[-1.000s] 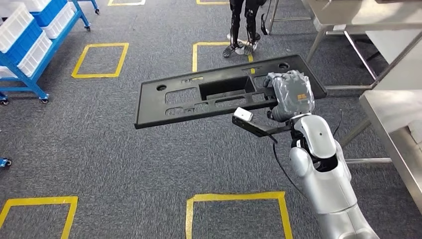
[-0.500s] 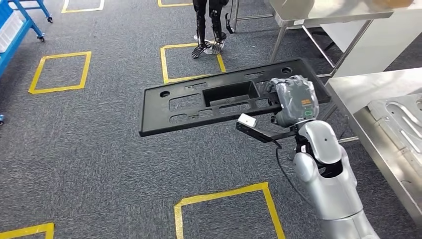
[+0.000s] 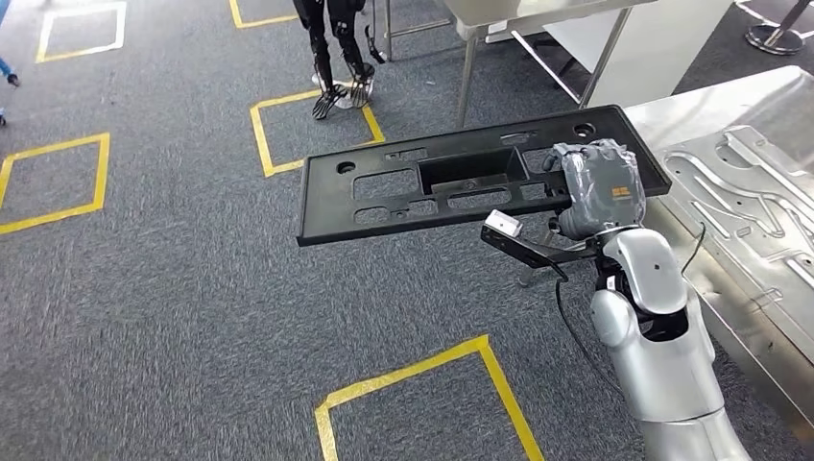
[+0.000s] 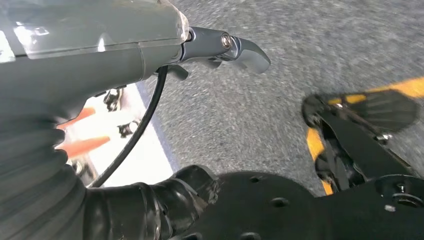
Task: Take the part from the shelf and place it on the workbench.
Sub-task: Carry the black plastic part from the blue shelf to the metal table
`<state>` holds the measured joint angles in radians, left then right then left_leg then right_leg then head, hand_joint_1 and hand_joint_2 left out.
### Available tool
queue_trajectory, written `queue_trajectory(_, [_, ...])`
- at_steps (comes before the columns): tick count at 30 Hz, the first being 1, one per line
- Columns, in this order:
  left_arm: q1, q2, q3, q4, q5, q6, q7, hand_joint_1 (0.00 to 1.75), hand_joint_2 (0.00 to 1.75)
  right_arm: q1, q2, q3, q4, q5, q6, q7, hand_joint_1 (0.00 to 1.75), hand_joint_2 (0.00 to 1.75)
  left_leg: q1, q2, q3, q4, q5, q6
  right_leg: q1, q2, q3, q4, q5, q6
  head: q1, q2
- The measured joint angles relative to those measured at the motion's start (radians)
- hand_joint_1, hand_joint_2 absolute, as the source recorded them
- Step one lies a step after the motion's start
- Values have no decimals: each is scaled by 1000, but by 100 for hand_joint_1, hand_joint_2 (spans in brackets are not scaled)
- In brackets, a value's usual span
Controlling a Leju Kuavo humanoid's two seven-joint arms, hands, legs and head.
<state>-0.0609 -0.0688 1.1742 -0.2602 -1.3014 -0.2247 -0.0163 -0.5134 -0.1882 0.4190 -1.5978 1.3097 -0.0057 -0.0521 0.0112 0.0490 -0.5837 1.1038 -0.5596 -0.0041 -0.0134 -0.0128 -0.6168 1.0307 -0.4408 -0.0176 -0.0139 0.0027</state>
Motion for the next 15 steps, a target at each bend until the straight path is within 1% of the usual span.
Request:
queue_trajectory(1, [1,-1,0,0,-1,0,-1,0,175,-2,-3,-6,-1,-1,2,-1,175,175,1,-24,-29,66,-32,-2,0,11,0,-1,1,-3,0,0])
queue_trajectory(2, [3,-2,0,0,-2,0,-2,0,175,-3,-6,-12,-2,-2,4,-2,175,175,1,-34,-63,135,-60,-2,1,22,0,0,1,-6,0,0])
queue_trajectory(3, [3,-3,0,0,-4,0,-2,0,175,-2,-11,-18,-2,-3,6,-2,175,175,1,-38,-89,187,-73,-3,2,35,0,1,1,-6,0,0])
queue_trajectory(4, [4,-5,0,0,-6,0,-2,0,175,0,-16,-25,-2,-3,7,-3,175,175,1,-39,-102,206,-66,-2,2,49,0,2,1,-6,0,0])
queue_trajectory(5, [5,-6,0,0,-7,0,-2,0,175,1,-23,-31,-2,-3,7,-4,175,175,1,-41,-96,184,-39,-1,1,64,0,5,0,-6,0,0])
queue_trajectory(6, [5,-6,0,0,-9,0,-3,0,175,1,-29,-38,-2,-4,8,-5,175,175,2,-49,-74,126,1,2,1,78,0,8,-1,-4,0,0])
queue_trajectory(7, [6,-6,0,0,-9,0,-3,0,175,1,-35,-45,-2,-6,8,-6,175,175,4,-71,-47,59,35,6,-1,91,-1,11,-2,-2,0,0])
queue_trajectory(8, [6,-6,0,0,-10,0,-4,0,175,-1,-41,-52,-2,-8,8,-7,175,175,7,-99,-21,-3,59,8,0,103,-5,17,-4,2,0,0])
queue_trajectory(9, [6,-7,0,0,-10,0,-5,0,175,-2,-47,-59,-2,-9,9,-9,175,175,9,-123,-6,-41,69,11,-1,113,-11,21,-3,8,0,0])
queue_trajectory(10, [6,-7,0,0,-11,-1,-6,0,175,-4,-53,-64,-1,-10,9,-10,175,175,9,-138,-1,-55,68,13,-3,124,-17,23,-2,15,1,0])
queue_trajectory(11, [4,-8,0,0,-11,-1,-6,0,175,-5,-59,-68,-1,-11,10,-11,175,175,7,-135,1,-60,69,15,-5,137,-22,23,2,22,1,0])
queue_trajectory(12, [3,-11,0,0,-11,-2,-7,0,175,-5,-66,-72,0,-12,10,-13,175,175,8,-121,2,-63,72,21,-9,147,-25,20,5,29,1,0])
queue_trajectory(13, [3,-13,0,-1,-12,-3,-7,0,175,-5,-74,-77,0,-14,10,-14,175,175,8,-108,5,-70,76,28,-9,140,-29,24,2,35,2,0])
queue_trajectory(14, [2,-15,0,-2,-13,-4,-8,0,175,-8,-81,-83,1,-16,11,-15,175,175,9,-94,7,-77,81,36,-7,117,-37,40,-10,40,4,0])
queue_trajectory(15, [3,-16,0,-3,-14,-4,-9,0,175,-13,-89,-89,2,-18,12,-16,175,175,11,-80,8,-83,84,43,-5,86,-54,76,-32,45,6,0])
